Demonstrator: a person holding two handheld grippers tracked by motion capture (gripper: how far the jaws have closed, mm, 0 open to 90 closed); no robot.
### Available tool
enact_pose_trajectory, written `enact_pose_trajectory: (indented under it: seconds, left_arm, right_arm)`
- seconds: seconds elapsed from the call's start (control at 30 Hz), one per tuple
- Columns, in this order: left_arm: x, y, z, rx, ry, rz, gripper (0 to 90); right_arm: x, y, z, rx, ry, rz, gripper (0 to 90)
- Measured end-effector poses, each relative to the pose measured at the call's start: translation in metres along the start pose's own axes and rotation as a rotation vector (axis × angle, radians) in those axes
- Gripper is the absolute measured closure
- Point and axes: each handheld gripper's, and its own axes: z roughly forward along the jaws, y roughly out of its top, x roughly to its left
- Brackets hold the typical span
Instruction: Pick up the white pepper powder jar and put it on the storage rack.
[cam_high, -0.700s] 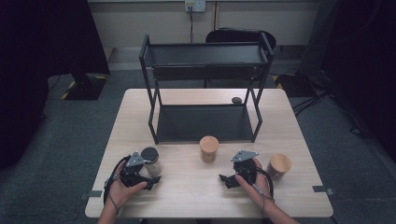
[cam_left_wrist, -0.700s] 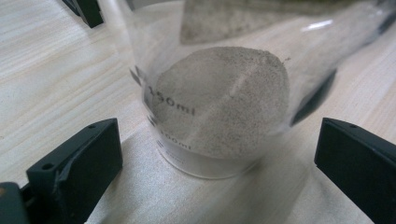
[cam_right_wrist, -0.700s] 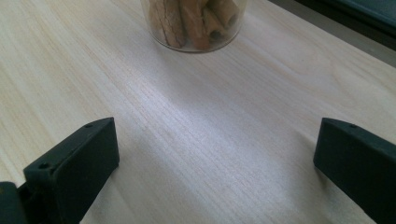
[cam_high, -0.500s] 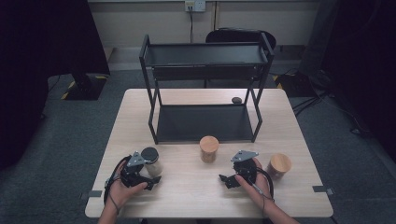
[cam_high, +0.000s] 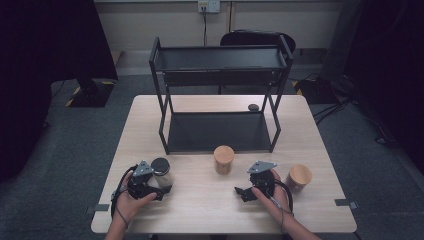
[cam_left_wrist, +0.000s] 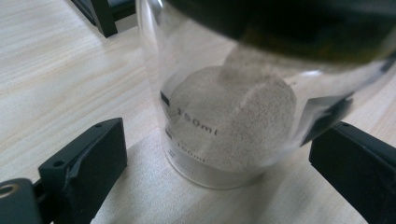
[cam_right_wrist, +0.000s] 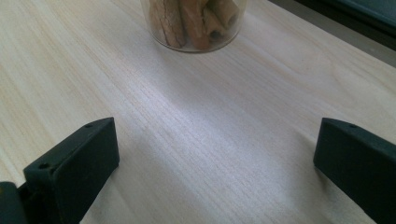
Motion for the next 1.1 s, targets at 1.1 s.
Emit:
enact_pose_trajectory:
  seconds: [1.1]
  left_arm:
    - [0.000,0.011,0.002,-0.092,-0.036,0.015,21.4]
  right_arm:
    - [0.000,0.000,0.000,0.000,0.002,-0.002,0.0]
